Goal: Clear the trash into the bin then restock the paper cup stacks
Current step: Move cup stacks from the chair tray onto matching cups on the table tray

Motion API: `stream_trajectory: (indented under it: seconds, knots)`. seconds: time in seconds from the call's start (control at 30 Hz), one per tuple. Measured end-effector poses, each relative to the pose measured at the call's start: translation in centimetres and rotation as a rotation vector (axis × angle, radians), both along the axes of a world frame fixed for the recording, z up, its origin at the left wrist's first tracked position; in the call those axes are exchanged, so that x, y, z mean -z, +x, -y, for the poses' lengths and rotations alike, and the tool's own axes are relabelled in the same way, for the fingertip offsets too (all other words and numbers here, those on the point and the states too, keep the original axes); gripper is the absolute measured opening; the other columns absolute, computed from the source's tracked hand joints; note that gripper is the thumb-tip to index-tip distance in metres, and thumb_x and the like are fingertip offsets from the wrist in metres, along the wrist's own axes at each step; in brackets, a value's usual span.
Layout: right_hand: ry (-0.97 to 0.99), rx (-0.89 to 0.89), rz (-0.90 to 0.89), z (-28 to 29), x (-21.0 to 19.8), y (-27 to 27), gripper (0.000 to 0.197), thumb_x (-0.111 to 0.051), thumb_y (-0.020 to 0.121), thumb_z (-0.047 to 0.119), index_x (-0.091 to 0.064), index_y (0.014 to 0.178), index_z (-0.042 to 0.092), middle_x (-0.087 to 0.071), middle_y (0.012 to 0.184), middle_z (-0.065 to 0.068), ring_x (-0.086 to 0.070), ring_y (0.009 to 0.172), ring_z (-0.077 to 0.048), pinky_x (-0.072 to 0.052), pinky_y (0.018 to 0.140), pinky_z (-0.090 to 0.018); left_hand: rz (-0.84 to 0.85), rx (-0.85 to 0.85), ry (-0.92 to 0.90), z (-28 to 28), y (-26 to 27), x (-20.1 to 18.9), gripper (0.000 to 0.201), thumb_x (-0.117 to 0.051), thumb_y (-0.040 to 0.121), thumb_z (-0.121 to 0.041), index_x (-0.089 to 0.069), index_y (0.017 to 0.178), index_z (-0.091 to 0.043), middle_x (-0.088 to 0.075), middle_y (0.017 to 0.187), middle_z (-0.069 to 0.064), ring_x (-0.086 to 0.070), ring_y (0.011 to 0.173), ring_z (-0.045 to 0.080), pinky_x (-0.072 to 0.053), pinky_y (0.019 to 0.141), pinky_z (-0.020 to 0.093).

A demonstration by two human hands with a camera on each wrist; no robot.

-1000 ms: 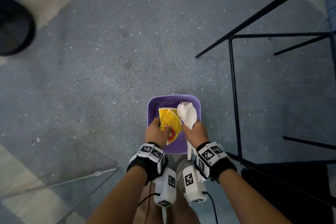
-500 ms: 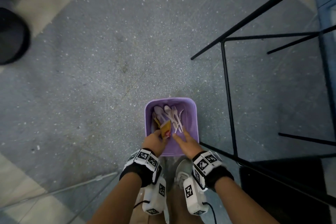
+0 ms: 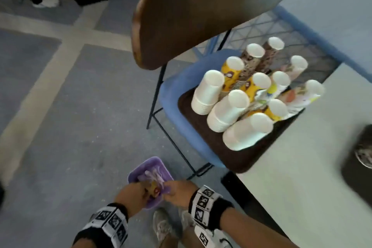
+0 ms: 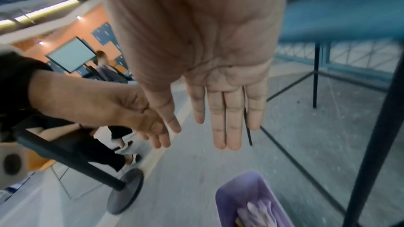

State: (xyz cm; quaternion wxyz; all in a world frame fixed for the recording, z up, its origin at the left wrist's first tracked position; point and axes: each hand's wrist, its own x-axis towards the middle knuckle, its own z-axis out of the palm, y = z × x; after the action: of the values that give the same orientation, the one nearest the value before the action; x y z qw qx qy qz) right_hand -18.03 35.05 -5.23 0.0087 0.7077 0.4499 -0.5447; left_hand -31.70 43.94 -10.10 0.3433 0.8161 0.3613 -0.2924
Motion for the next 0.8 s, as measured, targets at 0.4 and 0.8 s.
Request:
stream_trajectory:
  seconds: [0.4,0.8]
  knots:
    - [0.283,0.685,0.185,13.8,-6.5,12.0,0.036,-0.057,0.088,0.028,-0.056,0.12,0.01,-0.067,0.108,-0.017,-0.06,0.106,-0.028,-0.041,0.09,-0.028,0.216,0.163,0.03,4.8,7.6,-9.6,0.065,-0.03,0.069,-0.055,-0.057,0.103,-0.007,-0.068,0.098,0.016,-0.064,0.093,0.031,-0.041,0.076,0.027]
    - [0.588,0.761,0.322,11.9,-7.5,18.5,0.079,-0.074,0.069,0.047,-0.036,0.135,0.023,-0.046,0.132,-0.011,-0.051,0.118,-0.029,-0.046,0.097,-0.044,0.671,-0.426,0.138,5.1,20.5,-13.3,0.064,-0.067,0.08,-0.03,-0.035,0.134,-0.017,-0.049,0.13,0.011,-0.055,0.102,0.023,-0.048,0.094,0.044]
